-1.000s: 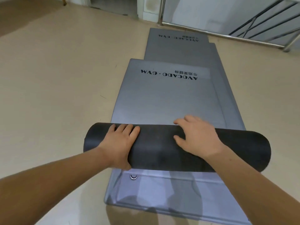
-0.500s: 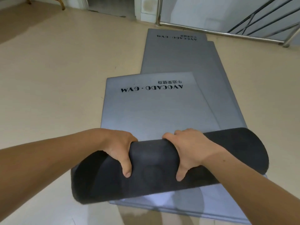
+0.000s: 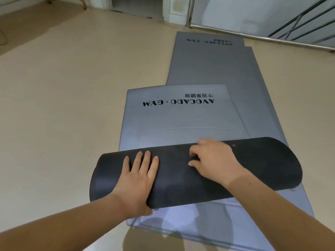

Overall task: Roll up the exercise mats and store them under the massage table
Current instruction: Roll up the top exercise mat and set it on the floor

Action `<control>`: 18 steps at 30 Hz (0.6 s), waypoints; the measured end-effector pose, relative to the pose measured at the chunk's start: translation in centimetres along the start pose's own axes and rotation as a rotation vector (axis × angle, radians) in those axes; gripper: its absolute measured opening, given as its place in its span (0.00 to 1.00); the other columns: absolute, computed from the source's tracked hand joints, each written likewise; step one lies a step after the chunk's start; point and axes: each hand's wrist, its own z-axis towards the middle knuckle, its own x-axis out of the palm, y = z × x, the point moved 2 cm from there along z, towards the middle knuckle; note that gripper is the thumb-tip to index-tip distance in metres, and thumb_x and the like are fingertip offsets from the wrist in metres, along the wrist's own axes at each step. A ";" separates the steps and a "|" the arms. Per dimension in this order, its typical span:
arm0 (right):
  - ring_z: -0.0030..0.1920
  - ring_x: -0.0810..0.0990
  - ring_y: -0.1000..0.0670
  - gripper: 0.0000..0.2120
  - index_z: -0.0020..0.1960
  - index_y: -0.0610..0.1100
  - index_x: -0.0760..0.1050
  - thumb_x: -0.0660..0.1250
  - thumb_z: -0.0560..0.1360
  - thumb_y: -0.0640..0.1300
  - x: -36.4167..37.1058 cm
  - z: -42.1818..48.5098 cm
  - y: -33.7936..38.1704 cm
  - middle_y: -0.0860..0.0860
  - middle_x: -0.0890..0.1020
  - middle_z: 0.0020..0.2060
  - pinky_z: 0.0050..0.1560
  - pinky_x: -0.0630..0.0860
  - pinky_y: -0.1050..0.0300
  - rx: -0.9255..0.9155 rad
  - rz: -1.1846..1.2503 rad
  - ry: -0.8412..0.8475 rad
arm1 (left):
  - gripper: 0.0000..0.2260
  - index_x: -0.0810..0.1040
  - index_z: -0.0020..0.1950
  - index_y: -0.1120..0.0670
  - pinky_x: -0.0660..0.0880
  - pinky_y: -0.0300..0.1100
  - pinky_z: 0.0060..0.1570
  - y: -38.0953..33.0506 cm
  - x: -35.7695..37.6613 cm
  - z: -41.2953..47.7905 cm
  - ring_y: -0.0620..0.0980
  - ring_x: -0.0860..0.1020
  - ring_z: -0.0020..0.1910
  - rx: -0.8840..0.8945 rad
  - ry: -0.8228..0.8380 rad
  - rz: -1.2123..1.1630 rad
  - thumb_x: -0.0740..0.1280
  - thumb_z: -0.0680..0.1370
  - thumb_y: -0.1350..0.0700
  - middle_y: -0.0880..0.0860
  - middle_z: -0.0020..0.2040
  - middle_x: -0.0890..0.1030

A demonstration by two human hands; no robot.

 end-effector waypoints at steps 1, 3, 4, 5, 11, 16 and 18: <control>0.63 0.75 0.46 0.18 0.66 0.52 0.77 0.65 0.82 0.62 0.3 -0.4 0.3 0.51 0.77 0.60 0.58 0.73 0.51 0.000 -0.020 0.008 | 0.64 0.31 0.83 0.55 0.45 0.68 0.80 0.5 -0.1 0.6 0.65 0.42 0.84 0.002 -0.014 -0.033 0.71 0.69 0.28 0.61 0.85 0.40; 0.68 0.73 0.45 0.29 0.73 0.52 0.73 0.65 0.78 0.67 0.5 -1.0 0.4 0.49 0.76 0.67 0.66 0.73 0.48 0.005 -0.035 0.070 | 0.63 0.40 0.85 0.53 0.54 0.63 0.80 1.6 -0.8 1.4 0.60 0.53 0.83 0.052 -0.059 -0.081 0.72 0.63 0.28 0.57 0.84 0.51; 0.74 0.70 0.43 0.38 0.78 0.52 0.68 0.67 0.74 0.71 0.7 -1.1 0.4 0.48 0.72 0.73 0.72 0.70 0.45 0.009 -0.042 0.123 | 0.63 0.44 0.84 0.51 0.59 0.60 0.79 2.1 -1.4 1.8 0.57 0.59 0.80 0.084 -0.067 -0.095 0.72 0.61 0.28 0.53 0.83 0.56; 0.80 0.63 0.42 0.49 0.83 0.52 0.60 0.71 0.70 0.73 1.1 -1.4 0.4 0.46 0.65 0.80 0.77 0.65 0.40 0.021 -0.056 0.185 | 0.62 0.48 0.83 0.49 0.64 0.57 0.77 2.6 -2.1 2.2 0.55 0.64 0.78 0.103 -0.059 -0.114 0.72 0.58 0.26 0.50 0.81 0.61; 0.81 0.60 0.35 0.60 0.85 0.44 0.52 0.76 0.65 0.68 5.3 -1.6 0.0 0.36 0.64 0.80 0.80 0.57 0.32 0.060 -0.199 -0.034 | 0.49 0.63 0.74 0.40 0.78 0.45 0.55 4.0 -6.7 3.8 0.48 0.79 0.55 0.135 0.066 -0.214 0.78 0.57 0.30 0.41 0.60 0.78; 0.63 0.77 0.43 0.53 0.75 0.51 0.65 0.80 0.58 0.71 0.8 -1.1 -0.7 0.49 0.77 0.63 0.66 0.71 0.44 -0.074 -0.138 0.149 | 0.37 0.73 0.62 0.36 0.80 0.47 0.58 4.6 -8.1 3.2 0.45 0.81 0.54 0.139 0.325 -0.424 0.85 0.58 0.39 0.39 0.56 0.81; 0.54 0.80 0.45 0.49 0.67 0.54 0.69 0.83 0.54 0.71 -0.6 -1.6 -0.4 0.52 0.80 0.55 0.56 0.74 0.47 -0.120 -0.043 0.272 | 0.36 0.76 0.63 0.35 0.81 0.49 0.61 5.1 -8.2 2.0 0.46 0.82 0.57 0.132 0.502 -0.520 0.87 0.58 0.44 0.38 0.58 0.82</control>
